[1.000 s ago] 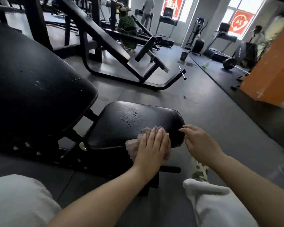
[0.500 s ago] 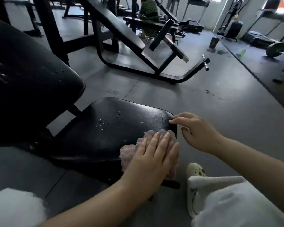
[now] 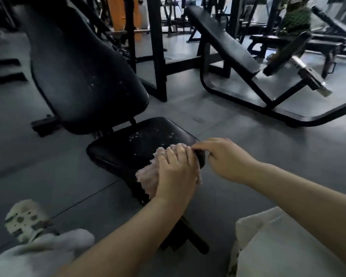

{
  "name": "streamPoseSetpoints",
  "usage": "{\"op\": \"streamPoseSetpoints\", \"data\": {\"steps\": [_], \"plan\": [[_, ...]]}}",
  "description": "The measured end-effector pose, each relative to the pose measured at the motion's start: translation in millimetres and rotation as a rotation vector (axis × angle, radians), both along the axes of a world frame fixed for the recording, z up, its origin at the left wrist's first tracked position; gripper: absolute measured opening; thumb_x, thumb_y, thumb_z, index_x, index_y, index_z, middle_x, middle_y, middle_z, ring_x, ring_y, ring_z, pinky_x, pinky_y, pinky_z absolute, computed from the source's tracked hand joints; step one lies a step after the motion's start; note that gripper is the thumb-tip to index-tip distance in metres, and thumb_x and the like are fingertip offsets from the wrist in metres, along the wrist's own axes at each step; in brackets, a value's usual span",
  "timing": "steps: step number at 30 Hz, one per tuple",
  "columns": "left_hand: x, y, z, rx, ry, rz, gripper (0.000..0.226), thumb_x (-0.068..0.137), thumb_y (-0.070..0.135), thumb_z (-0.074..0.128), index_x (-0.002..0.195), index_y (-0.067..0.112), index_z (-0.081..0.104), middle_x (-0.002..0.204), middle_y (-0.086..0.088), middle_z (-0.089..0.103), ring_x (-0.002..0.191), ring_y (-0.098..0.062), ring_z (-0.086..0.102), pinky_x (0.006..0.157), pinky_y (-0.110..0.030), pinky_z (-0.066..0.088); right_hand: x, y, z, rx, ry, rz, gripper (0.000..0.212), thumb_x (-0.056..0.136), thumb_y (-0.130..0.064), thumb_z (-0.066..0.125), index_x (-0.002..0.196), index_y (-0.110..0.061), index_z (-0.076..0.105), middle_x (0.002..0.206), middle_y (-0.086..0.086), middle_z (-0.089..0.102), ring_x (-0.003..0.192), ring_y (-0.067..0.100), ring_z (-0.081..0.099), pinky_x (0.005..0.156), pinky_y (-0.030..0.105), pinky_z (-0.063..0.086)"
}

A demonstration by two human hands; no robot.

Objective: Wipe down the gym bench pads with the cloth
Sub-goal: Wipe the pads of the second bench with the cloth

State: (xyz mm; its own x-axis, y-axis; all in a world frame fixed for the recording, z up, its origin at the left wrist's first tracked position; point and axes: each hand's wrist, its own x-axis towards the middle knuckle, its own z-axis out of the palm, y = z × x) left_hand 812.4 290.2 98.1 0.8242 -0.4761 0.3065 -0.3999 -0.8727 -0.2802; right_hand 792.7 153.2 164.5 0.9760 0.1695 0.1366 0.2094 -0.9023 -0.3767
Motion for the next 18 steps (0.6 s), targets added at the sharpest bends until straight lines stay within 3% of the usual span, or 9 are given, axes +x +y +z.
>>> {"op": "streamPoseSetpoints", "data": {"steps": [2,4,6,9,11,13,14,16,18], "plan": [[4.1,-28.7,6.2,0.032,0.053,0.107,0.076,0.065,0.059,0.067,0.116,0.004,0.06,0.109,-0.017,0.065,0.099,-0.033,0.064,0.088,-0.047,0.051,8.1,-11.3,-2.4,0.07,0.003,-0.003,0.041,0.086,-0.005,0.037,0.114,-0.019,0.064,0.11,0.003,0.065,0.103,0.024,0.057,0.089,0.042,0.047],[6.7,-48.5,16.2,0.018,0.126,0.185,0.081,0.063,0.068,0.065,0.118,0.008,0.061,0.112,-0.013,0.065,0.103,-0.03,0.063,0.09,-0.044,0.05,17.3,-21.1,-5.8,0.082,-0.013,-0.026,0.04,0.088,-0.007,0.038,0.12,-0.02,0.059,0.116,0.004,0.06,0.105,0.025,0.056,0.09,0.042,0.046],[9.9,-55.3,20.4,0.027,0.173,0.209,0.092,0.071,0.07,0.06,0.133,0.004,0.046,0.13,-0.015,0.054,0.12,-0.03,0.052,0.102,-0.045,0.039,25.3,-27.0,-9.3,0.091,-0.11,-0.053,0.037,0.09,-0.005,0.043,0.122,-0.016,0.057,0.121,0.004,0.053,0.106,0.023,0.053,0.09,0.038,0.045],[15.6,-42.5,21.3,-0.052,0.196,-0.026,0.095,0.084,0.059,0.052,0.146,0.001,0.01,0.153,-0.018,0.017,0.143,-0.03,0.013,0.118,-0.045,0.009,23.8,-21.8,-10.3,0.225,-0.241,-0.037,0.026,0.09,0.0,0.047,0.107,-0.009,0.063,0.108,0.003,0.052,0.09,0.015,0.054,0.078,0.019,0.043],[12.0,-20.5,25.6,-0.123,0.213,-0.126,0.091,0.086,0.056,0.052,0.149,0.007,0.009,0.157,-0.013,0.007,0.146,-0.024,-0.002,0.119,-0.04,0.001,14.5,-11.7,-13.6,0.309,-0.242,0.022,0.025,0.09,0.002,0.046,0.104,-0.007,0.064,0.101,0.001,0.052,0.08,0.004,0.051,0.074,0.007,0.038],[7.0,7.6,25.4,-0.336,0.222,-0.147,0.07,0.09,0.05,0.047,0.145,0.011,0.029,0.154,-0.008,0.023,0.144,-0.021,0.012,0.118,-0.034,0.01,6.1,4.5,-24.4,0.266,-0.217,0.086,0.031,0.092,-0.001,0.044,0.119,-0.006,0.06,0.112,0.005,0.055,0.096,0.009,0.05,0.085,0.004,0.029],[3.5,22.2,24.9,-0.45,0.215,-0.109,0.056,0.093,0.043,0.041,0.138,0.011,0.042,0.148,-0.007,0.035,0.139,-0.021,0.026,0.115,-0.03,0.018,2.9,14.4,-32.3,0.205,-0.216,0.081,0.035,0.095,-0.009,0.041,0.127,-0.006,0.055,0.122,0.007,0.055,0.111,0.016,0.047,0.094,0.01,0.028],[1.0,45.2,24.8,-0.593,0.14,-0.029,0.04,0.091,0.031,0.039,0.117,0.009,0.06,0.127,-0.006,0.055,0.118,-0.024,0.049,0.1,-0.029,0.033,-1.4,33.6,-44.7,0.041,-0.259,-0.001,0.049,0.095,-0.034,0.03,0.134,-0.011,0.05,0.132,0.007,0.054,0.128,0.029,0.041,0.108,0.034,0.03],[1.9,56.3,25.3,-0.613,0.128,0.024,0.024,0.091,0.022,0.05,0.106,0.009,0.063,0.112,-0.005,0.061,0.104,-0.025,0.056,0.092,-0.033,0.041,-5.0,50.7,-50.2,-0.065,-0.25,-0.036,0.065,0.089,-0.051,0.016,0.137,-0.018,0.046,0.143,0.013,0.043,0.137,0.038,0.029,0.114,0.047,0.019]]}}
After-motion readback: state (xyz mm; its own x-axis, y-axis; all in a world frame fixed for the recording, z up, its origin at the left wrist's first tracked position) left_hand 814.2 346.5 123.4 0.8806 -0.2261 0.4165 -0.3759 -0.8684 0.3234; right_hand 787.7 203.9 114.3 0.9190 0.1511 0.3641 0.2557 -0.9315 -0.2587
